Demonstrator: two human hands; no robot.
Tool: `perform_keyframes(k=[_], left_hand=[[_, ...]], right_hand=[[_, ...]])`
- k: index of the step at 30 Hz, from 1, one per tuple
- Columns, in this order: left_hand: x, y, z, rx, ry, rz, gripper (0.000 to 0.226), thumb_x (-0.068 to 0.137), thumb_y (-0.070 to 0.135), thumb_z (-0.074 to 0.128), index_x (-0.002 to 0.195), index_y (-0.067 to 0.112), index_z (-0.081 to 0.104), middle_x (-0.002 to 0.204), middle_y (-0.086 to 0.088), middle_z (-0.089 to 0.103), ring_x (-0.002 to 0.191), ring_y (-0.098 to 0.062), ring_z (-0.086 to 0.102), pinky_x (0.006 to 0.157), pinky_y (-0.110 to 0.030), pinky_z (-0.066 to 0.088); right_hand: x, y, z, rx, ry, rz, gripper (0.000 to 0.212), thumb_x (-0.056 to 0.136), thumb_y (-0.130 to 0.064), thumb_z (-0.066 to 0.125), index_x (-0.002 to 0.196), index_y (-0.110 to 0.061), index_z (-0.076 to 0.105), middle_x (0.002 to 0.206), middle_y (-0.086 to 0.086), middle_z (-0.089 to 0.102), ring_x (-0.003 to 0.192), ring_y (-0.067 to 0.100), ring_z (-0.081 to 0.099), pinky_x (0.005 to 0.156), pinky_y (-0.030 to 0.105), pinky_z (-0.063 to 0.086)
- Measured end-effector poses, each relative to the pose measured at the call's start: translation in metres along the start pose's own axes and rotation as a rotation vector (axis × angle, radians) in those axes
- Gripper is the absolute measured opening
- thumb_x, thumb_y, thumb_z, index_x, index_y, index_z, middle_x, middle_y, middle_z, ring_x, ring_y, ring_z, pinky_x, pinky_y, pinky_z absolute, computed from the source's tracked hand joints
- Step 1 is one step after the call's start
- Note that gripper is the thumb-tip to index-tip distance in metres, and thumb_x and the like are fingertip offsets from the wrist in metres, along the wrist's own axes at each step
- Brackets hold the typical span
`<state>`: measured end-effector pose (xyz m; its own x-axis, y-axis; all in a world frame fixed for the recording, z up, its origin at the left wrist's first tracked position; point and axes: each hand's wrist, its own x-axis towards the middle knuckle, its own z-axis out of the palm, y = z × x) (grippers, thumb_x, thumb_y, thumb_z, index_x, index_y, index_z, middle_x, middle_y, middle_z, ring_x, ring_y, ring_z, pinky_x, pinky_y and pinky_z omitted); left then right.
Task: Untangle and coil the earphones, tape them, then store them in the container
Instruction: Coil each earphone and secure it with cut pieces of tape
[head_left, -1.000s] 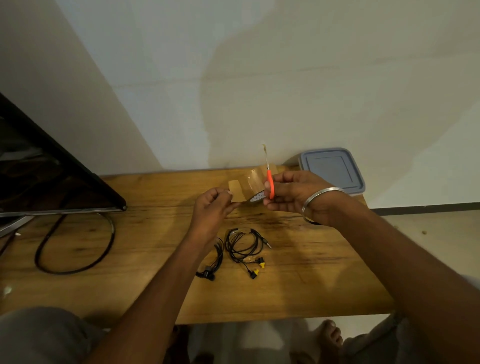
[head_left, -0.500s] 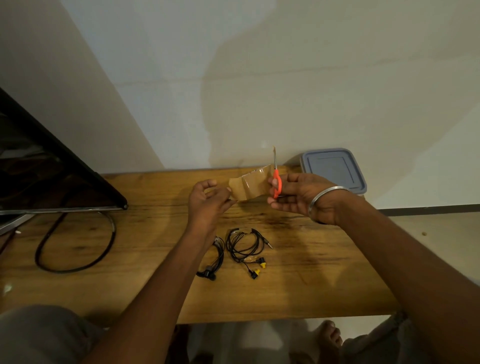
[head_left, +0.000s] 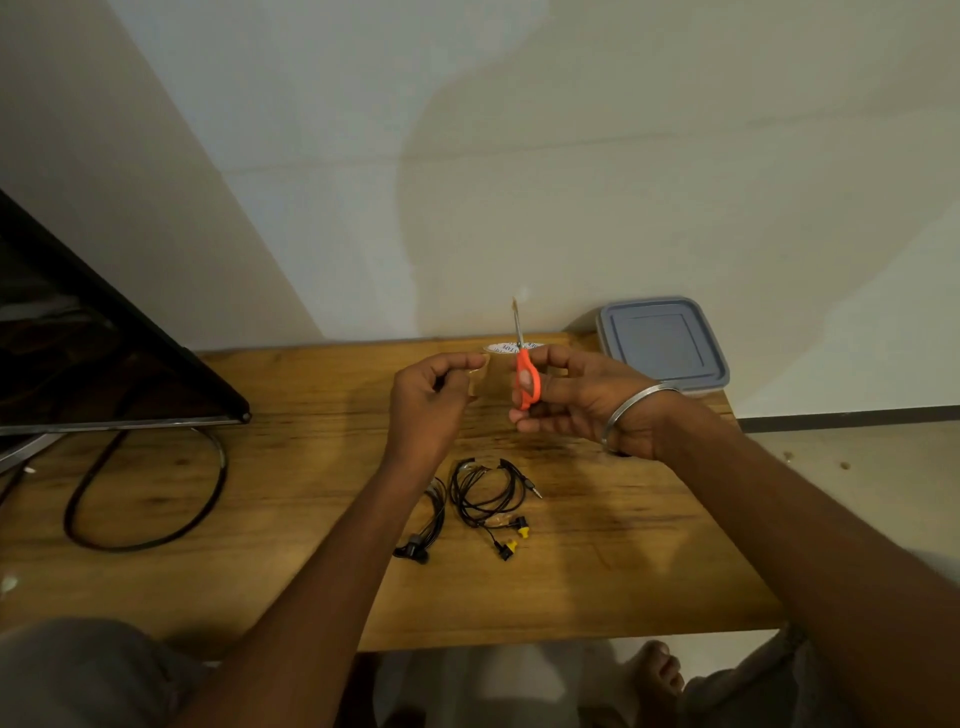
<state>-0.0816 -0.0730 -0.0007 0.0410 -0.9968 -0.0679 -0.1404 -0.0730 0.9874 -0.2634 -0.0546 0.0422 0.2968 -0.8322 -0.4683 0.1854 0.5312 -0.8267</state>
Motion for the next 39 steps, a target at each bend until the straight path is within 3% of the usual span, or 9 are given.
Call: perform_keyframes(k=[5, 7, 12, 17, 20, 24, 30, 34, 39], left_hand=[[0.0, 0.003, 0.003, -0.065, 0.022, -0.016, 0.022, 0.094, 0.024, 0.064, 0.093, 0.005, 0.075, 0.088, -0.014, 0.074, 0.086, -0.019, 0.07, 0.082, -0.039, 0.058], [0.001, -0.001, 0.004, -0.039, 0.036, 0.006, 0.005, 0.089, 0.016, 0.072, 0.09, 0.013, 0.075, 0.088, -0.009, 0.075, 0.087, -0.022, 0.072, 0.084, -0.043, 0.06], [-0.002, -0.004, 0.011, -0.075, 0.134, -0.015, 0.025, 0.087, -0.001, 0.069, 0.09, 0.024, 0.07, 0.084, 0.001, 0.073, 0.08, -0.012, 0.07, 0.079, -0.039, 0.061], [0.0, 0.0, 0.01, -0.229, 0.142, -0.161, 0.037, 0.082, -0.002, 0.075, 0.109, 0.015, 0.058, 0.083, -0.006, 0.069, 0.078, -0.017, 0.069, 0.069, -0.031, 0.06], [0.002, 0.005, 0.011, -0.295, 0.118, -0.287, 0.017, 0.084, -0.002, 0.072, 0.092, 0.012, 0.068, 0.085, -0.004, 0.071, 0.082, -0.018, 0.068, 0.066, -0.024, 0.058], [0.005, 0.006, 0.007, -0.283, 0.048, -0.315, 0.015, 0.088, 0.0, 0.068, 0.081, 0.013, 0.067, 0.087, -0.001, 0.071, 0.088, -0.017, 0.068, 0.075, -0.029, 0.059], [0.01, 0.011, -0.013, -0.32, -0.007, -0.431, 0.005, 0.092, 0.001, 0.063, 0.09, 0.005, 0.064, 0.099, -0.013, 0.069, 0.089, -0.022, 0.069, 0.07, -0.029, 0.063], [0.013, 0.012, -0.024, -0.453, -0.027, -0.541, 0.01, 0.096, 0.0, 0.056, 0.105, 0.001, 0.06, 0.11, -0.018, 0.068, 0.099, -0.03, 0.07, 0.069, -0.032, 0.063], [0.015, 0.013, -0.026, -0.54, -0.043, -0.573, 0.013, 0.095, 0.005, 0.061, 0.107, 0.006, 0.061, 0.107, -0.014, 0.068, 0.091, -0.026, 0.071, 0.069, -0.033, 0.063]], right_hand=[[0.002, 0.005, 0.005, -0.004, 0.001, -0.023, 0.038, 0.089, -0.005, 0.067, 0.124, -0.011, 0.055, 0.083, 0.011, 0.068, 0.084, 0.03, 0.069, 0.079, 0.039, 0.061], [0.002, 0.005, 0.006, -0.002, -0.003, -0.024, 0.039, 0.089, -0.005, 0.067, 0.126, -0.011, 0.054, 0.085, 0.013, 0.068, 0.084, 0.03, 0.069, 0.079, 0.038, 0.062], [0.002, 0.004, 0.007, -0.005, 0.0, -0.019, 0.039, 0.089, -0.005, 0.067, 0.126, -0.011, 0.054, 0.085, 0.014, 0.069, 0.084, 0.03, 0.07, 0.08, 0.04, 0.061], [-0.001, -0.002, -0.001, 0.034, 0.027, -0.005, 0.036, 0.09, -0.004, 0.066, 0.125, -0.01, 0.056, 0.081, 0.012, 0.07, 0.08, 0.029, 0.071, 0.079, 0.039, 0.062], [-0.004, -0.005, -0.001, 0.063, 0.006, 0.007, 0.035, 0.091, -0.003, 0.064, 0.124, -0.007, 0.057, 0.082, 0.013, 0.069, 0.079, 0.027, 0.072, 0.077, 0.037, 0.062], [-0.004, -0.009, 0.001, 0.082, 0.003, 0.015, 0.03, 0.092, -0.003, 0.062, 0.121, -0.001, 0.057, 0.085, 0.013, 0.067, 0.077, 0.025, 0.072, 0.079, 0.036, 0.061], [-0.005, -0.013, 0.003, 0.093, -0.023, 0.044, 0.037, 0.092, -0.01, 0.062, 0.125, 0.006, 0.056, 0.098, 0.019, 0.069, 0.086, 0.027, 0.072, 0.08, 0.035, 0.062], [-0.004, -0.013, -0.001, 0.09, 0.004, 0.049, 0.031, 0.089, -0.014, 0.065, 0.116, 0.001, 0.061, 0.097, 0.017, 0.071, 0.09, 0.028, 0.071, 0.083, 0.037, 0.061], [-0.003, -0.011, -0.003, 0.053, -0.024, 0.051, 0.033, 0.078, -0.018, 0.07, 0.105, -0.001, 0.062, 0.094, 0.017, 0.07, 0.096, 0.03, 0.069, 0.089, 0.041, 0.057]])
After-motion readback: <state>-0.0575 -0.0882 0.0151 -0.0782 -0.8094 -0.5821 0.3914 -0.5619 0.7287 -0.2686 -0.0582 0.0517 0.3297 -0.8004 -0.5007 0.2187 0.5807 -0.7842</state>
